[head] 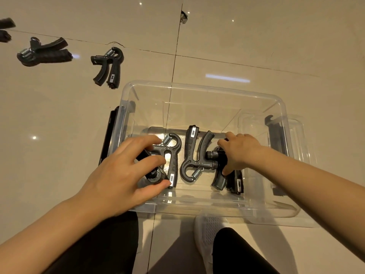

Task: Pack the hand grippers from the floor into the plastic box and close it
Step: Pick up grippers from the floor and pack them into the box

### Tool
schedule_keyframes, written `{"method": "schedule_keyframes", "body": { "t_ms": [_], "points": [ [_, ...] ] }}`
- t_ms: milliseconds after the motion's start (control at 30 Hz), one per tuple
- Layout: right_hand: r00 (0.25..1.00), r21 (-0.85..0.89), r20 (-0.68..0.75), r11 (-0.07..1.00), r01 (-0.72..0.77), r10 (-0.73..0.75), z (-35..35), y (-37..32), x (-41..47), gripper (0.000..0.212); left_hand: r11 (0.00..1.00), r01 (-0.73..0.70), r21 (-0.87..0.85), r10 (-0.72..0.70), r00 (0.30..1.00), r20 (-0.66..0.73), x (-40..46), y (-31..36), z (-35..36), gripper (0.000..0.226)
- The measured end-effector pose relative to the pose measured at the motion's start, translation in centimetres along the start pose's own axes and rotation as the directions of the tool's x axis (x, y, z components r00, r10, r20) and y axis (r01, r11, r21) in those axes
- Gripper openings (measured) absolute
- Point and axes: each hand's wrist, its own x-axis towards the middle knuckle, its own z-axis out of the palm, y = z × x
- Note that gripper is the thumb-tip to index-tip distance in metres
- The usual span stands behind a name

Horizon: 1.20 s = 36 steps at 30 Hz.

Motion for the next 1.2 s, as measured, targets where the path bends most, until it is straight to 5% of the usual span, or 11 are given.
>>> {"method": "schedule_keyframes", "body": {
  "t_ms": [133, 267, 367, 467, 633, 933, 1100, 1200],
  "points": [
    [0.977, 0.392, -0.176, 0.902, 0.181, -0.119, -1.6, 0.0, -2.2, 0.062, 0.995, 0.048, -0.092, -0.058, 0.992, -0.11, 0.3, 0.3, -0.3, 0.035],
    [0.926, 0.774, -0.354, 0.514, 0.369, -0.131, -2.4, -2.2, -6.4, 0.037, 0.974, 0.112, -0.198, -0.17, 0.936, -0.308, 1.3, 1.3, -1.0, 0.036],
    [0.936, 0.923, -0.321, 0.176, 0.343, -0.141, -2.8, -4.2, -8.6, 0.047, 0.972, 0.037, -0.233, -0.134, 0.899, -0.416, 1.9, 2.6, -1.7, 0.033],
    [0.946, 0.95, -0.301, 0.052, 0.308, -0.122, -3.6, -5.1, -9.1, 0.05, 0.981, -0.033, -0.192, -0.064, 0.875, -0.48, 1.8, 3.4, -2.1, 0.028],
    [0.987, 0.95, -0.1, -0.307, 0.058, -0.125, -5.2, -5.3, -8.7, 0.037, 0.979, -0.189, -0.078, 0.138, 0.893, -0.428, 0.7, 3.6, -1.9, 0.036],
    [0.971, 0.93, 0.002, -0.355, -0.09, -0.241, -5.7, -6.9, -8.3, 0.049, 0.894, -0.447, -0.001, 0.44, 0.88, -0.179, -0.8, 3.2, -0.1, 0.022],
    [0.979, 0.916, 0.023, -0.388, -0.101, -0.202, -5.2, -6.8, -8.1, 0.041, 0.89, -0.454, 0.032, 0.454, 0.883, -0.122, -0.8, 3.5, 0.0, 0.011],
    [0.99, 0.917, 0.01, -0.394, -0.065, -0.14, -5.0, -6.5, -7.7, 0.031, 0.906, -0.422, 0.036, 0.423, 0.901, -0.098, -0.7, 3.3, 0.4, 0.03]
  ]
}}
